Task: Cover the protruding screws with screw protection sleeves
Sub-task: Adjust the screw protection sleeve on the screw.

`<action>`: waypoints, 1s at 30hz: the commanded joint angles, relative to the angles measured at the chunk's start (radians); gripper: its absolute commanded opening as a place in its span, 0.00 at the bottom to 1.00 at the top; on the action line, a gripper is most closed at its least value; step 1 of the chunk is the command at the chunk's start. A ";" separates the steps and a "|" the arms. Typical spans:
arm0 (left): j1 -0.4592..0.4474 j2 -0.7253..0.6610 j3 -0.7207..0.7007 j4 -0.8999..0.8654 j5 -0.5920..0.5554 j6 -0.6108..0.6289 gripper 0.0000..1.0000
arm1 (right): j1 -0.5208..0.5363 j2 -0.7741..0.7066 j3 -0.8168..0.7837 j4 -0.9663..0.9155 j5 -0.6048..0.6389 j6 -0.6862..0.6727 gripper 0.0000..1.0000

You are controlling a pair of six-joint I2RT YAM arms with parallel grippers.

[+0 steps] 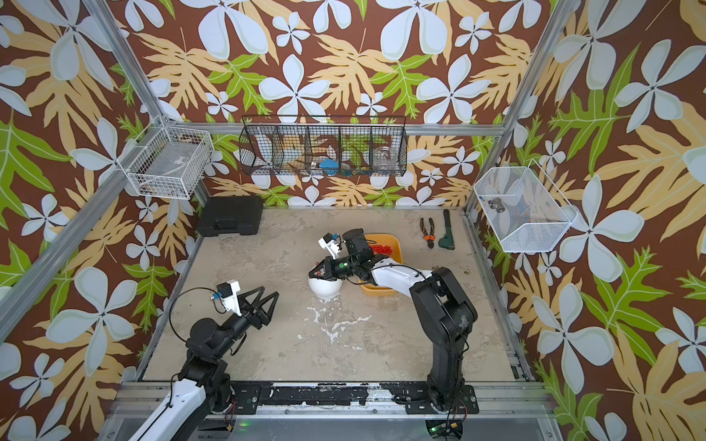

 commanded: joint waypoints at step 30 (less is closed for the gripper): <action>0.002 -0.002 -0.058 0.034 0.013 0.013 0.83 | -0.004 0.011 0.116 -0.152 0.113 -0.078 0.00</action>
